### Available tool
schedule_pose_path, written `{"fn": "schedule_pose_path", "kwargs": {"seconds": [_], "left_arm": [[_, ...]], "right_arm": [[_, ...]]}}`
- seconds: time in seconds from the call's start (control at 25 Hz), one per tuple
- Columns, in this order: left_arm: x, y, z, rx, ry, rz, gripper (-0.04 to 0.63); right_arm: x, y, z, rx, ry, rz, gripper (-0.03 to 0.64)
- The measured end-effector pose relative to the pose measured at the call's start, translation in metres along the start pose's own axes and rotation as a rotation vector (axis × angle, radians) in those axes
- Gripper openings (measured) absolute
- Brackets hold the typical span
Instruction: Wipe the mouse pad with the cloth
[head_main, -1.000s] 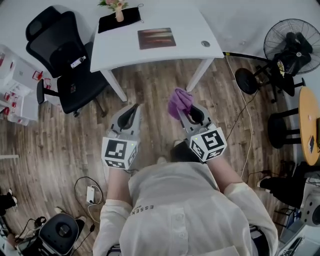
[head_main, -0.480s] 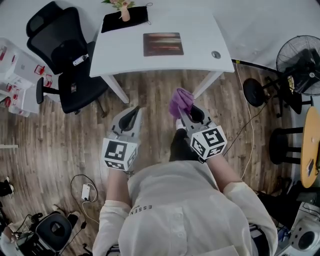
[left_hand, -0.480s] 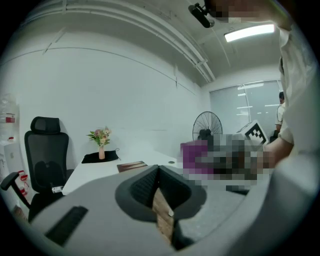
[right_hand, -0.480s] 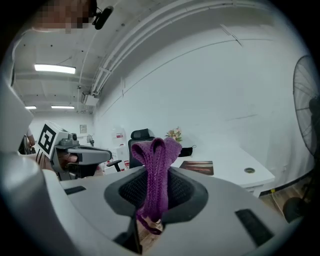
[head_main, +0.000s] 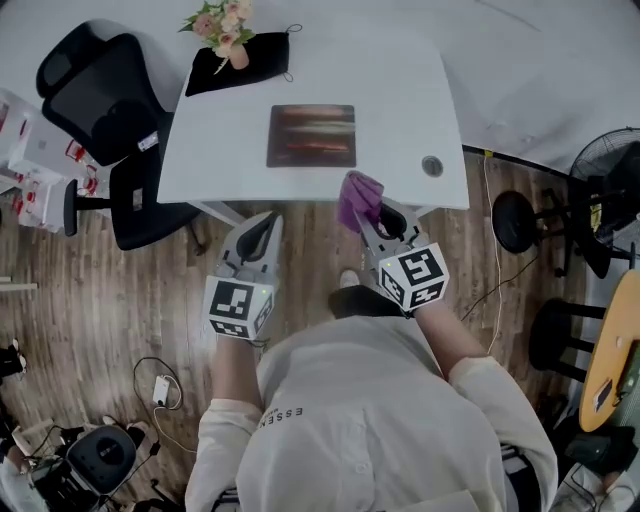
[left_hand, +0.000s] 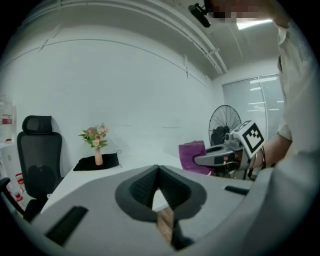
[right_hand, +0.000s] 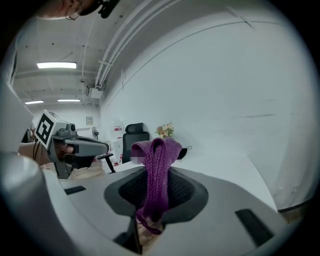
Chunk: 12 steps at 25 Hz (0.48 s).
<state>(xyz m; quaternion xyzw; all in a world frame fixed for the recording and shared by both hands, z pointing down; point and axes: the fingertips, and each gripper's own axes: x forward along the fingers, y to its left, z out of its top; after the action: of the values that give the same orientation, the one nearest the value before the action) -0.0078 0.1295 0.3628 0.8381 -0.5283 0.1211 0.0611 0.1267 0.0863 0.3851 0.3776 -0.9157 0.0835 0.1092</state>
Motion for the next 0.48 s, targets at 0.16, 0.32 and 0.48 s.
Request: {"fn": "schedule_pose_path", "kwargs": {"seconds": [0.16,0.32,0.48], "left_arm": [[0.058,0.009,0.016,-0.006,0.001,0.028,0.000],[0.101,0.019,0.026,-0.007,0.014,0.041,0.000],[0.125,0.028,0.030,0.014,0.016,0.018,0.000]], "right_arm": [[0.031,-0.058,0.011,-0.011,0.003,0.017,0.092],[0.059,-0.098,0.018,-0.004,0.007,0.023,0.092],[0.083,-0.116,0.016,0.012,0.038,0.030,0.092]]}}
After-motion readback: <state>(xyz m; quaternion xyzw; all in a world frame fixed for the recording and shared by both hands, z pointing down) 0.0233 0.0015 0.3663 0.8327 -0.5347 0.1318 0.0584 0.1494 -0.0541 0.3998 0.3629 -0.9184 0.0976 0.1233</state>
